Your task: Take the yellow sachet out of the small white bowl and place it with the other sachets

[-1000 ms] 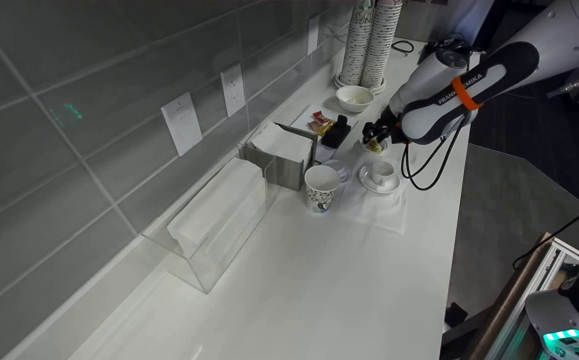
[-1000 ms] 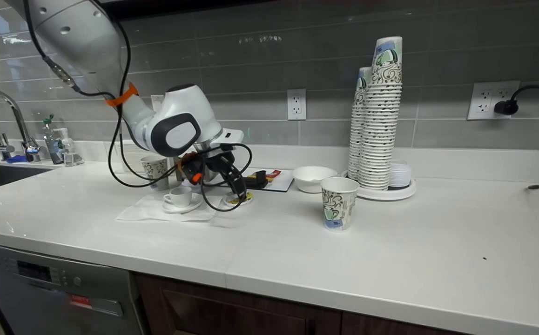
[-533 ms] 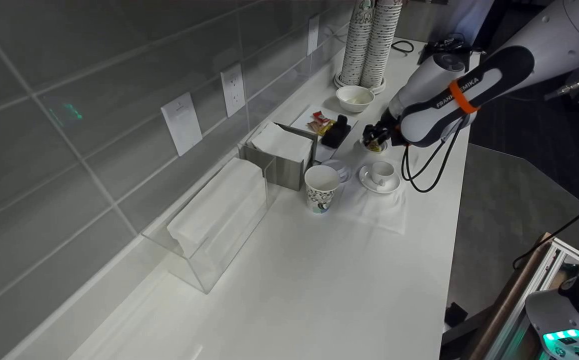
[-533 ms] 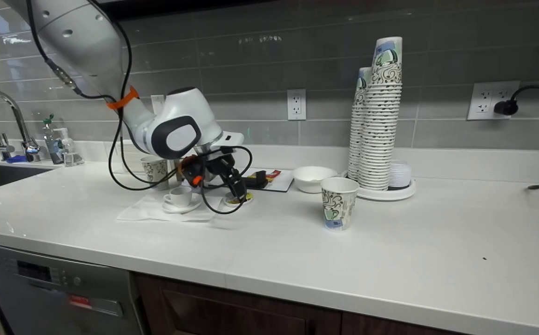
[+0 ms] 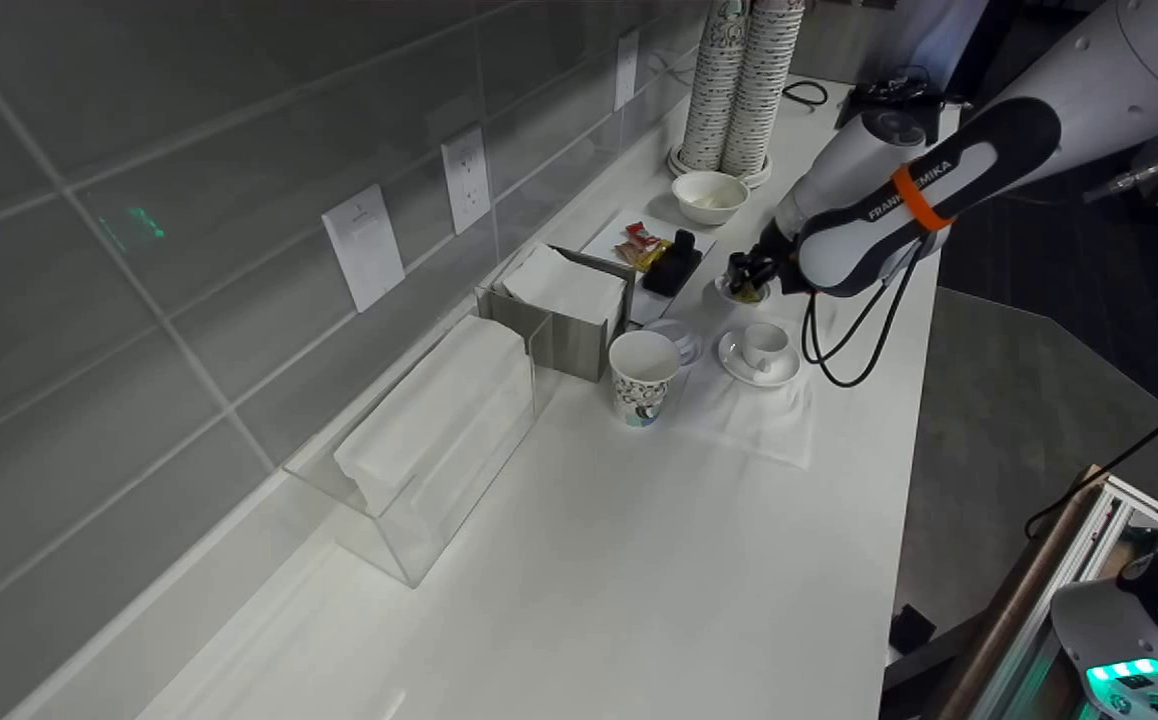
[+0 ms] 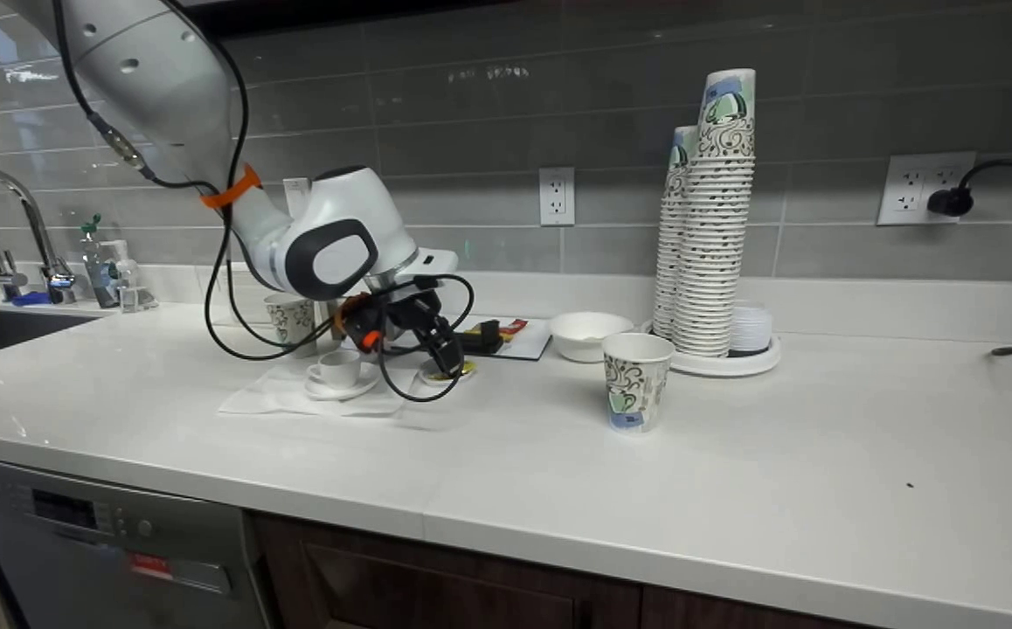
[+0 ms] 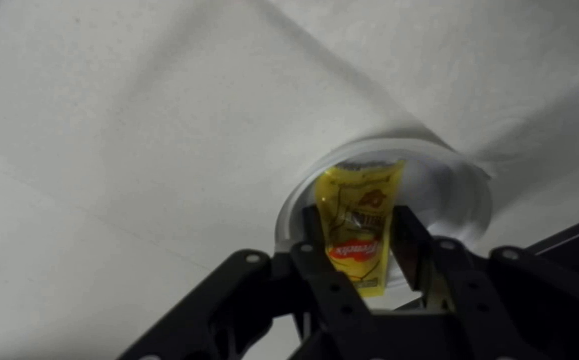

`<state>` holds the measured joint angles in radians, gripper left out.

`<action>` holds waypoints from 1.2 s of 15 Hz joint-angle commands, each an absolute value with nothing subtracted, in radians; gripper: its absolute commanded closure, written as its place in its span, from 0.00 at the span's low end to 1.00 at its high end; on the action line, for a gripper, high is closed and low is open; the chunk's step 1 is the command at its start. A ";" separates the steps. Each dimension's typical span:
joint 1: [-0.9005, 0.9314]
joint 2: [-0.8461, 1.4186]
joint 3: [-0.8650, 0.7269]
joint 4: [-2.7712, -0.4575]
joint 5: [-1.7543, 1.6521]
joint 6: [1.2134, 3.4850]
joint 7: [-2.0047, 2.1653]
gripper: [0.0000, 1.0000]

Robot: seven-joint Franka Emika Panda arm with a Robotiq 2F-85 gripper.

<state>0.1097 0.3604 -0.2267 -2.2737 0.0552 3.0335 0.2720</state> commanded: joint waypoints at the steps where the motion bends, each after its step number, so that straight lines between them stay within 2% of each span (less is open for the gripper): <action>1: 0.131 0.378 -0.244 -2.263 0.037 3.061 0.296 0.68; 2: 0.134 0.377 -0.246 -2.264 0.034 3.067 0.295 0.73; 4: 0.151 0.376 -0.260 -2.267 0.035 3.084 0.294 0.74; 5: 0.159 0.376 -0.267 -2.268 0.034 3.095 0.295 0.78; 6: 0.164 0.374 -0.269 -2.269 0.037 3.103 0.292 0.75; 12: 0.192 0.364 -0.287 -2.277 0.046 3.152 0.284 0.74; 15: 0.194 0.360 -0.282 -2.279 0.052 3.161 0.280 0.78; 18: 0.194 0.365 -0.282 -2.277 0.054 3.156 0.279 0.76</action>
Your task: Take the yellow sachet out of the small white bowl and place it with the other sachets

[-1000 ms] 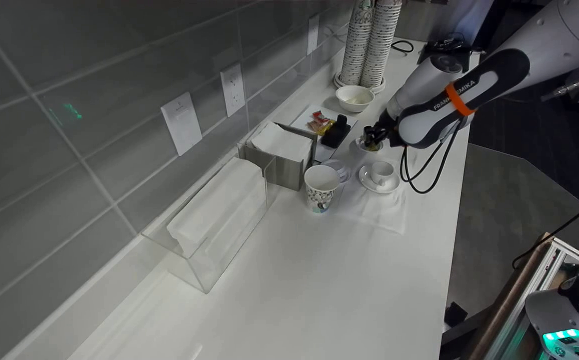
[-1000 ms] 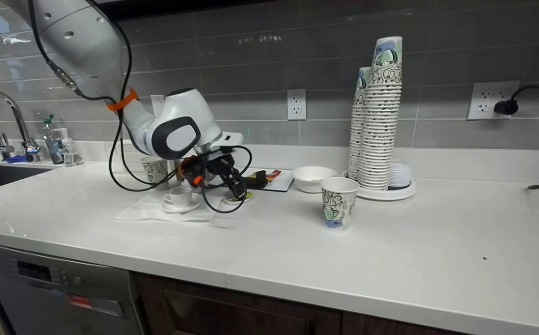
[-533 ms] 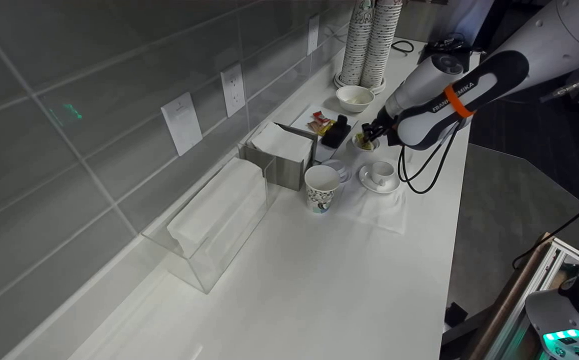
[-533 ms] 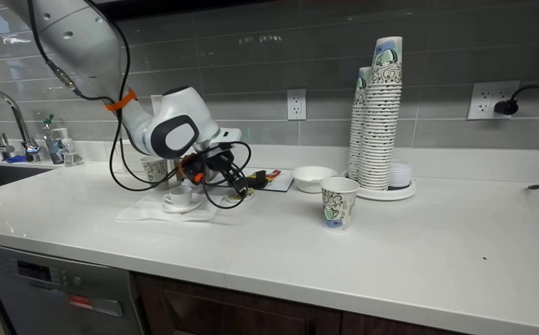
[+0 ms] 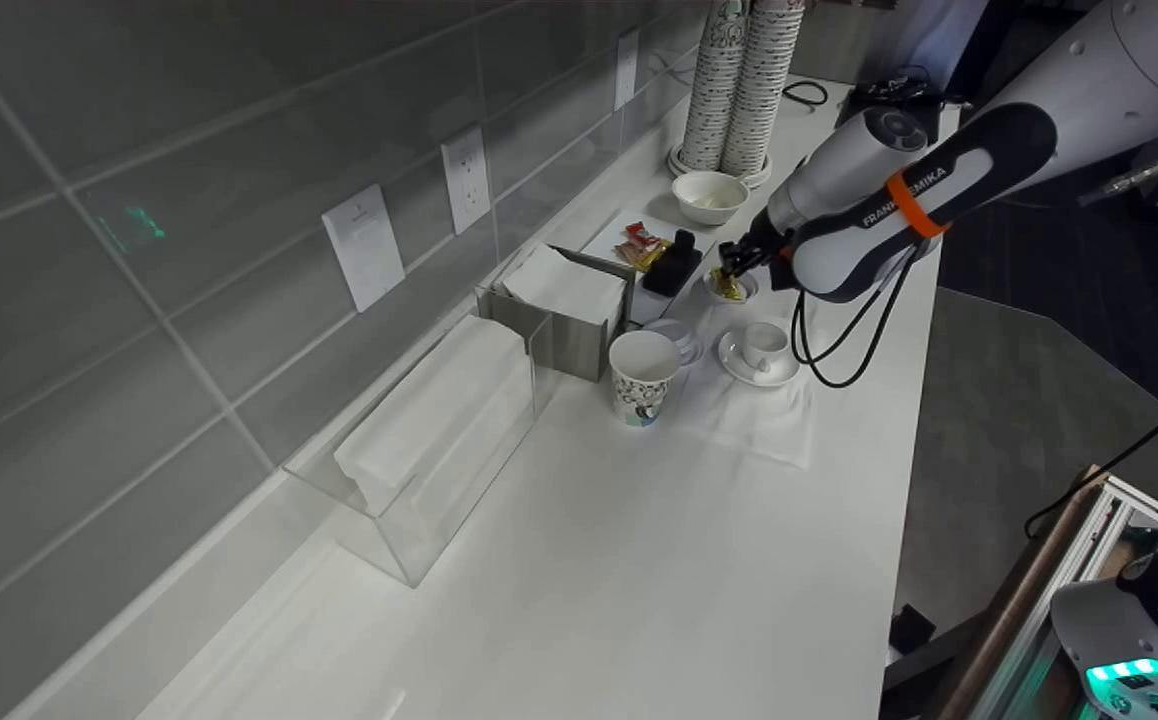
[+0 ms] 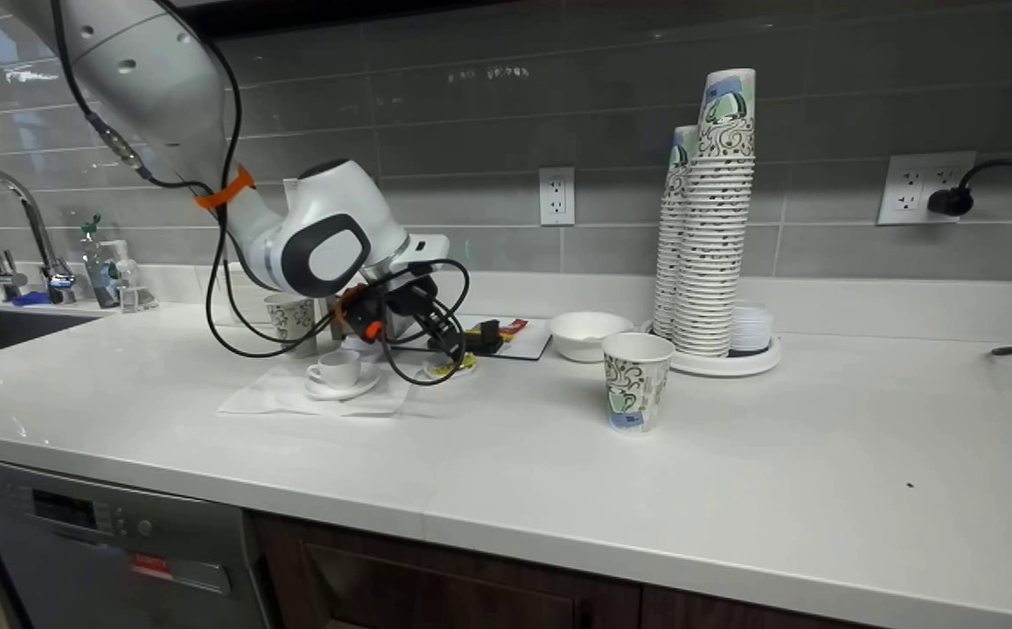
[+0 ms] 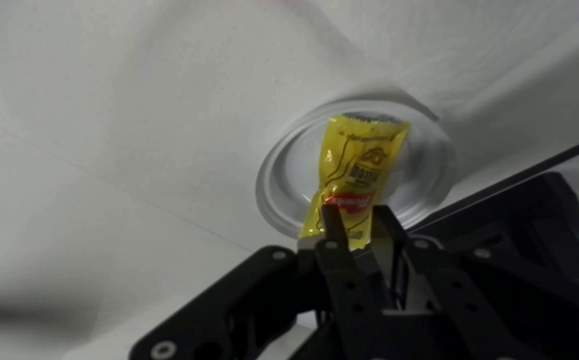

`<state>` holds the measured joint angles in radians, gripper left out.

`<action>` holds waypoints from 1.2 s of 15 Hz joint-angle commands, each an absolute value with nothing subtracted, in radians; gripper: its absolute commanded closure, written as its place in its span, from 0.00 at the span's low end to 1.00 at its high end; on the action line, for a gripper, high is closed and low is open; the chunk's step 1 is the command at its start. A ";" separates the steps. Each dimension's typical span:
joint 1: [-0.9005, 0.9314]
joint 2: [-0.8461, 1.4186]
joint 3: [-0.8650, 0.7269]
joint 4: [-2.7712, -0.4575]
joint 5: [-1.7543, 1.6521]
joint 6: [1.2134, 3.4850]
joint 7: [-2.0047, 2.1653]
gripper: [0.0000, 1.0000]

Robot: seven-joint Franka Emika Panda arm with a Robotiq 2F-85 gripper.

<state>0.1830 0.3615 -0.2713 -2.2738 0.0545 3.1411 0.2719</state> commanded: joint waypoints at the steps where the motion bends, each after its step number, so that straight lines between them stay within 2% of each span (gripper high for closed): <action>1: 0.197 0.367 -0.287 -2.277 0.053 3.151 0.282 0.75; 8: 0.212 0.386 -0.313 -2.273 0.057 3.139 0.282 0.63; 9: 0.195 0.387 -0.291 -2.272 0.064 3.136 0.276 0.48; 11: 0.182 0.395 -0.273 -2.272 0.068 3.146 0.271 0.39; 13: 0.179 0.404 -0.264 -2.271 0.064 3.159 0.267 0.40; 18: 0.158 0.410 -0.235 -2.269 0.071 3.160 0.253 0.47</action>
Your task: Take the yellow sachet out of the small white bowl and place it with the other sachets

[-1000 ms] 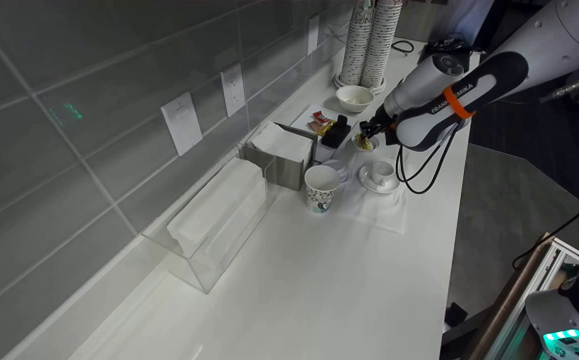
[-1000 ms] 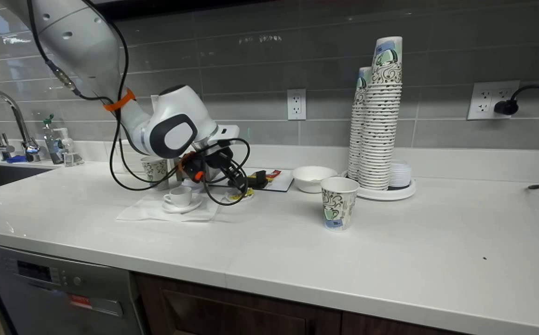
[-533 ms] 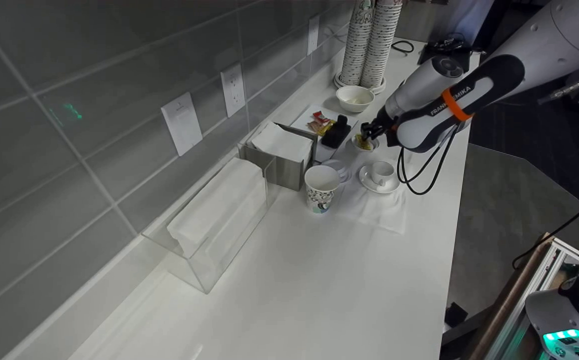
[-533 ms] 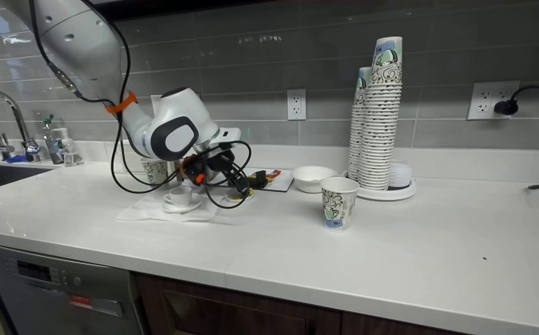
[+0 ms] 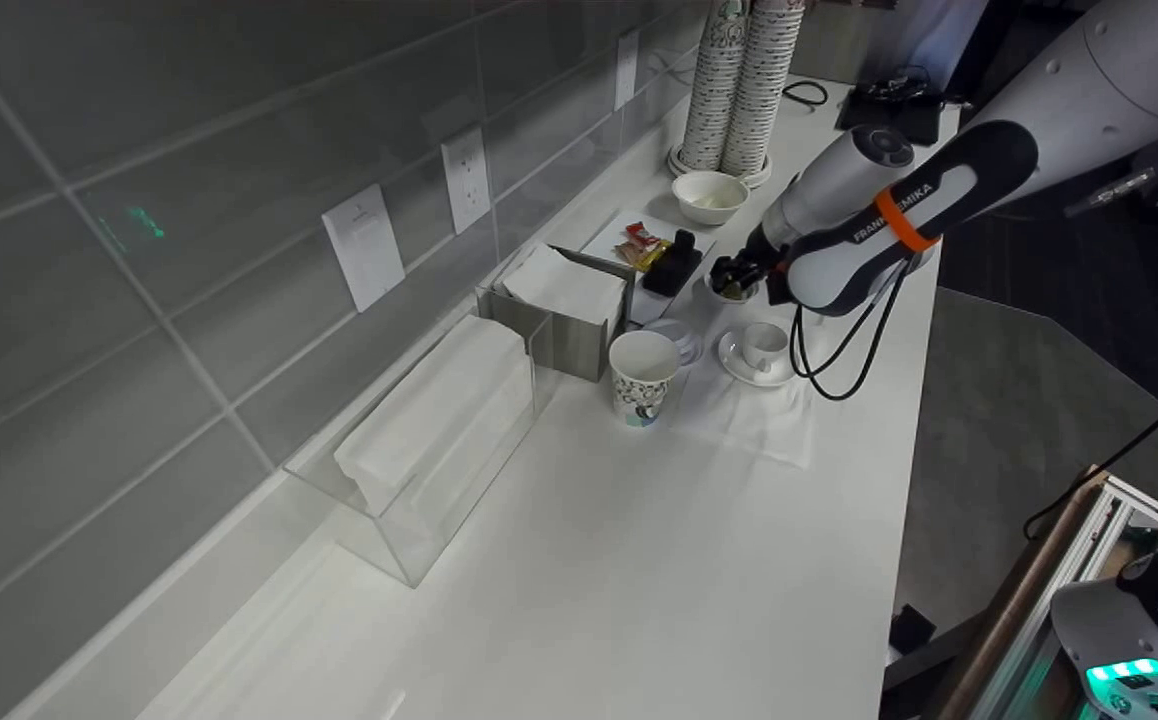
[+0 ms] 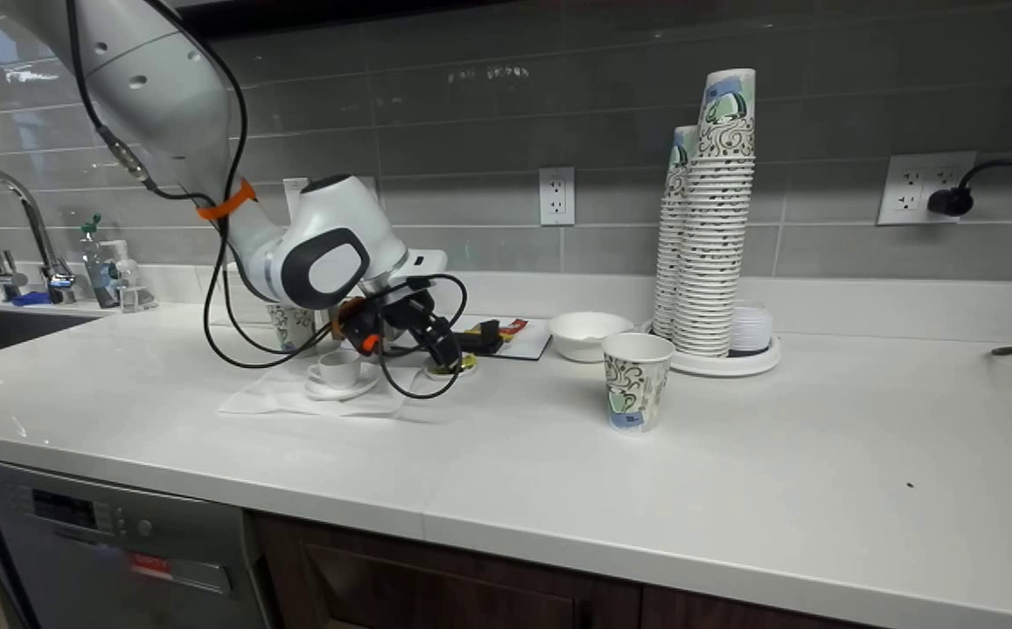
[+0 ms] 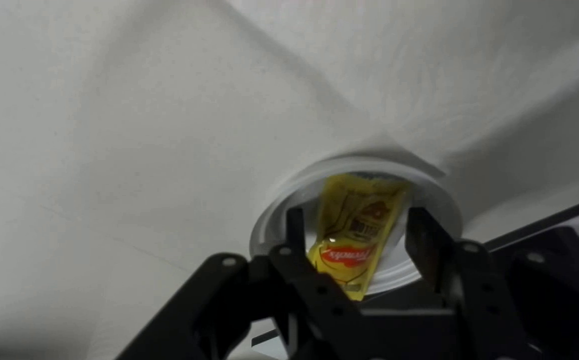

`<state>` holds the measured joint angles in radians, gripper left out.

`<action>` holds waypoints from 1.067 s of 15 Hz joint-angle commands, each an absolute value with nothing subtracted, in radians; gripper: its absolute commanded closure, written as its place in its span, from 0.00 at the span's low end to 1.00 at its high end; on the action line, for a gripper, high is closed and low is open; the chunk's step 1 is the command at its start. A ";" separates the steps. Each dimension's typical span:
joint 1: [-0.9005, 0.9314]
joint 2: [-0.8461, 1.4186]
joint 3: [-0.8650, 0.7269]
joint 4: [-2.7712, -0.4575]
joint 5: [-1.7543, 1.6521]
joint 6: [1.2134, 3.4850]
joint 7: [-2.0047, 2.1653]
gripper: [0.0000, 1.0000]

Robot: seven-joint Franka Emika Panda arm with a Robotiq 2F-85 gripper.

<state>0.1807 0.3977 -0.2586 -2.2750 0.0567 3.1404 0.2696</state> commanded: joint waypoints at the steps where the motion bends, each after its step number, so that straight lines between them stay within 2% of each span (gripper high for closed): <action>1: 0.158 0.413 -0.237 -2.268 0.069 3.164 0.252 0.56; 2: 0.156 0.415 -0.237 -2.267 0.068 3.165 0.250 0.58; 3: 0.158 0.417 -0.239 -2.267 0.067 3.170 0.249 0.66; 5: 0.160 0.418 -0.243 -2.267 0.066 3.173 0.248 0.71; 8: 0.165 0.417 -0.249 -2.270 0.055 3.179 0.258 0.87; 9: 0.166 0.416 -0.249 -2.271 0.055 3.180 0.259 0.84; 11: 0.174 0.413 -0.258 -2.274 0.052 3.188 0.260 0.86; 13: 0.189 0.410 -0.274 -2.278 0.048 3.204 0.264 0.90; 16: 0.214 0.400 -0.299 -2.284 0.044 3.243 0.261 1.00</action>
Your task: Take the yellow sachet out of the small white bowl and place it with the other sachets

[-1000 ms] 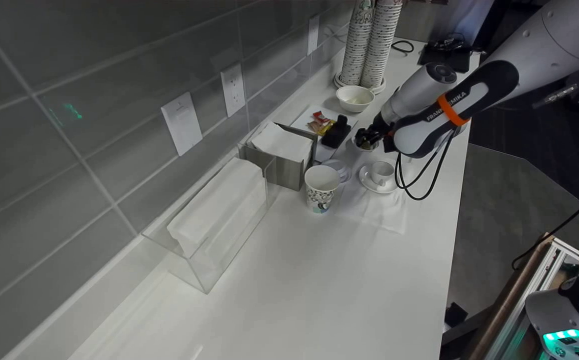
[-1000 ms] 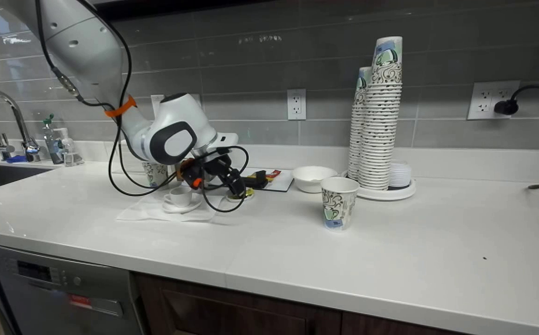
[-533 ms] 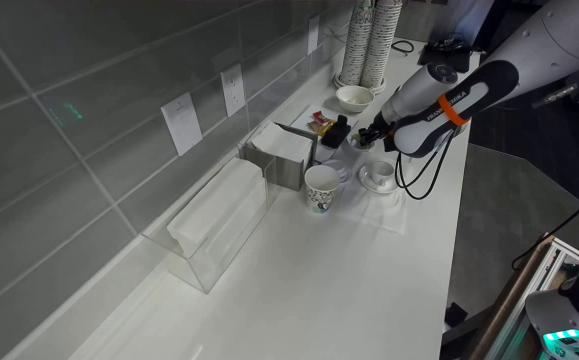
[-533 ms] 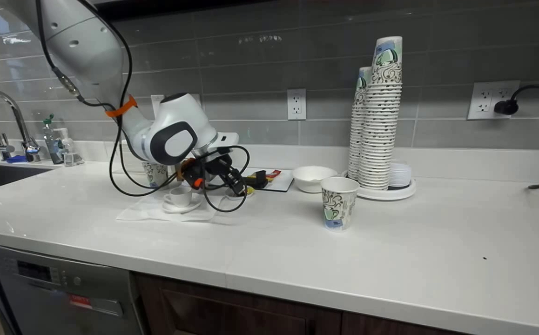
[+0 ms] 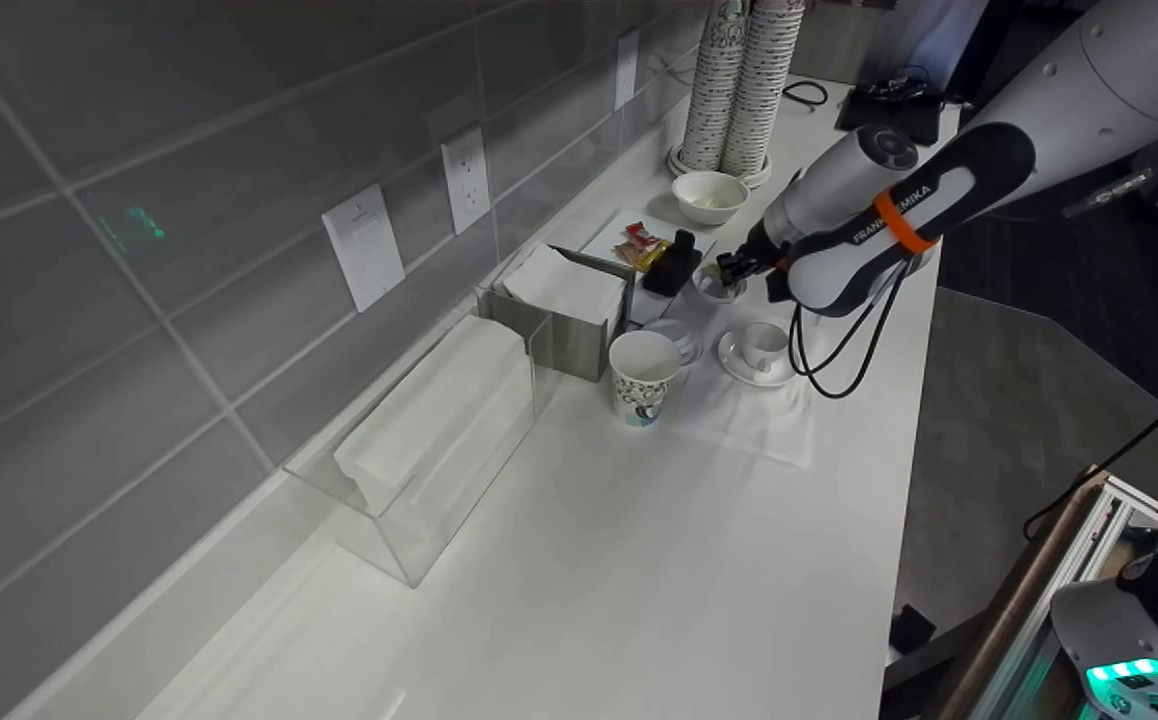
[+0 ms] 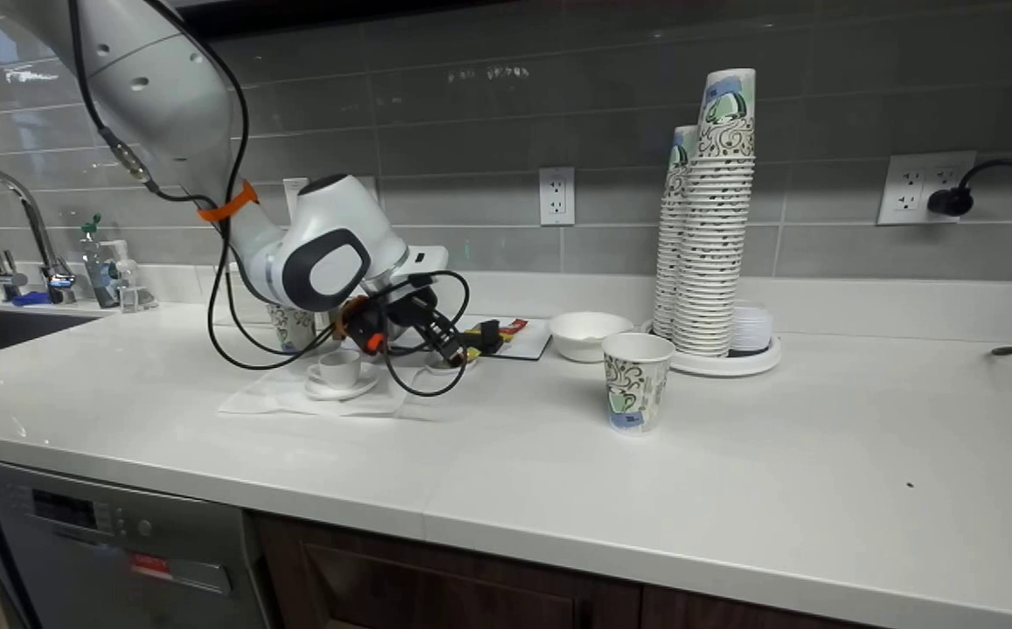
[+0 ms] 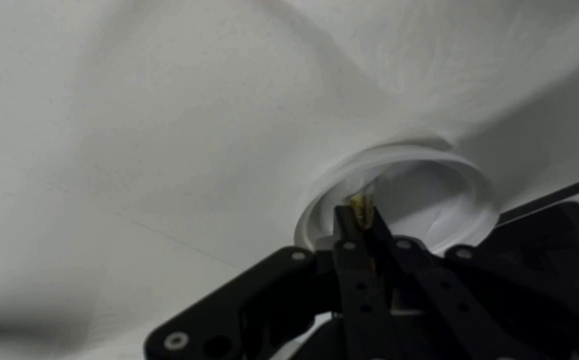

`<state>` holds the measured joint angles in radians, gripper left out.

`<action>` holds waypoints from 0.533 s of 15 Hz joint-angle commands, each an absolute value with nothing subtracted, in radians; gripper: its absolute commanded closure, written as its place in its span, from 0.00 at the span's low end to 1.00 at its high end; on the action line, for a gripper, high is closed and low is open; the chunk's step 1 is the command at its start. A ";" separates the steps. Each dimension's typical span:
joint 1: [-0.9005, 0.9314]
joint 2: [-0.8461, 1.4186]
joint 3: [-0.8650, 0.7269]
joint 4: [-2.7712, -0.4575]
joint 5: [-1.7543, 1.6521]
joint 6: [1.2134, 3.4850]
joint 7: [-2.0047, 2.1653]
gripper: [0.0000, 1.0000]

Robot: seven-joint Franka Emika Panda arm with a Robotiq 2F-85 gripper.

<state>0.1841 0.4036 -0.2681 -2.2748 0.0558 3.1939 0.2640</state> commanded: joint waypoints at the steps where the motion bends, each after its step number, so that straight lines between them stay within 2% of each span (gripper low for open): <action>1: 0.222 0.398 -0.307 -2.282 0.044 3.257 0.259 1.00; 8: 0.200 0.394 -0.255 -2.257 0.037 3.331 0.238 1.00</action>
<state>0.2107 0.4020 -0.2721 -2.2692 0.0549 3.2992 0.2543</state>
